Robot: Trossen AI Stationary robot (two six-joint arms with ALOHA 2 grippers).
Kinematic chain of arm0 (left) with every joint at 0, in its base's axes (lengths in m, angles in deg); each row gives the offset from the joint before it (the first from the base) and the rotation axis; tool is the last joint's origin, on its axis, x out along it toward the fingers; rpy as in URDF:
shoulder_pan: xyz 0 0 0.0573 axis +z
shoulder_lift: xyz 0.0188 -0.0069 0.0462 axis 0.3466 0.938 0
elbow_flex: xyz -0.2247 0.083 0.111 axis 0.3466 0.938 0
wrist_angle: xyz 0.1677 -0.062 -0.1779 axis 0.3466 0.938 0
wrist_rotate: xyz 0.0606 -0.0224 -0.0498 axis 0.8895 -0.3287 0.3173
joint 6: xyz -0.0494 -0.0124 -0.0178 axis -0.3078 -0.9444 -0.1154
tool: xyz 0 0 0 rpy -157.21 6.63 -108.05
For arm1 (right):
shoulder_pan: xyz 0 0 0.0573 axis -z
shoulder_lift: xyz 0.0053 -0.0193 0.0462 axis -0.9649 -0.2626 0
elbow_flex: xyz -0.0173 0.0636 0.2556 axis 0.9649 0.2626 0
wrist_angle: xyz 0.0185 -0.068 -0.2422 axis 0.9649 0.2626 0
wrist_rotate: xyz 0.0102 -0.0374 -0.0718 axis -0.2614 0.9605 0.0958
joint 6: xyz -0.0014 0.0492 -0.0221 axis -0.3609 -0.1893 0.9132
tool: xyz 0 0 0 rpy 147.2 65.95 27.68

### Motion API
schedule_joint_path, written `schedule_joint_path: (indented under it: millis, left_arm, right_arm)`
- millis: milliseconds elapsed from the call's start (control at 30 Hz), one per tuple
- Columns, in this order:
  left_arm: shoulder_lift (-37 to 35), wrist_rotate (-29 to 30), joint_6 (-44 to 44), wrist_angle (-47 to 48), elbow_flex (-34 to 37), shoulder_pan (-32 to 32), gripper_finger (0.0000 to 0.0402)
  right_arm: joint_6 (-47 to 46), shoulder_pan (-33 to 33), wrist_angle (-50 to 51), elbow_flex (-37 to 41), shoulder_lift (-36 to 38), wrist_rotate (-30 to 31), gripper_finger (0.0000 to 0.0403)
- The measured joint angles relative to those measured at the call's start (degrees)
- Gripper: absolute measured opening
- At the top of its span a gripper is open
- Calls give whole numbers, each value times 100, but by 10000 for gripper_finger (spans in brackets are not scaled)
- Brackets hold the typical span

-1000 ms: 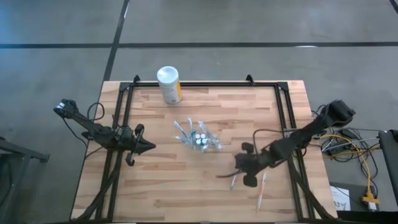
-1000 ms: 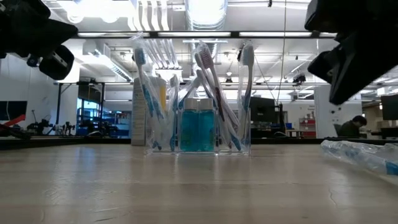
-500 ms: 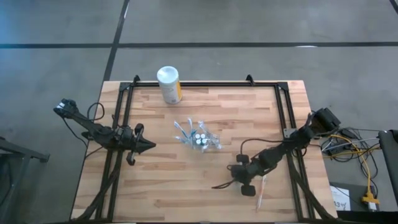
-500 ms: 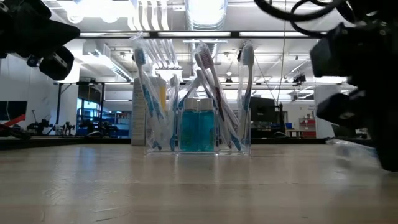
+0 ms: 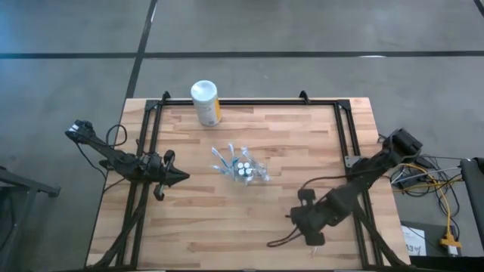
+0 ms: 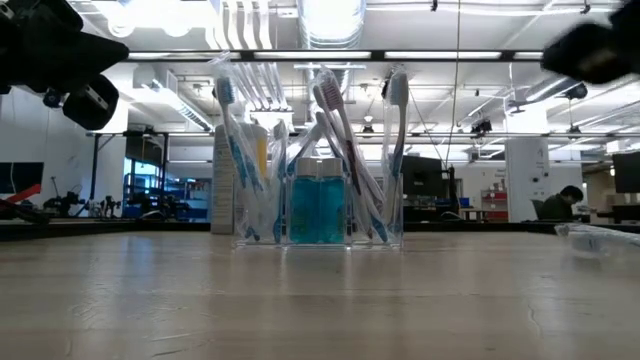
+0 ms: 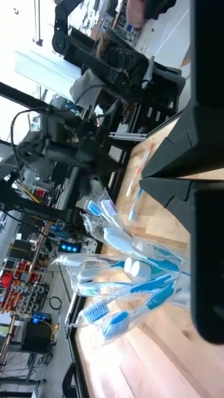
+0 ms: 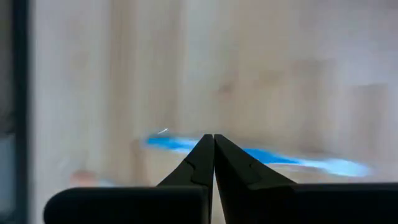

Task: Pick & Place toothbrushing station
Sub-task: Put the blue toothbrush into the transparent organizer

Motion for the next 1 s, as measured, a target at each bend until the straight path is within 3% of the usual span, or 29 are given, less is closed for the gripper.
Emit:
schedule_joint_path:
  millis: [133,200,400,633,800,1000]
  left_arm:
    - [0,-2,-6,0,0,0,10]
    - [0,-2,-6,0,0,0,11]
    - [2,-5,-28,7,0,0,10]
    - [66,-39,-78,33,0,0,12]
    - [68,-43,-47,182,45,0,12]
    - [66,-41,-35,379,101,0,10]
  right_arm:
    - [-890,-196,860,-308,161,2028,8]
    - [-1298,-233,1059,-342,248,2455,8]
    - [-2525,-237,1050,-150,390,2130,8]
    - [-3894,-250,875,163,388,1221,27]
    - [-4466,-229,130,349,388,1226,97]
    - [-5468,14,238,575,366,1216,201]
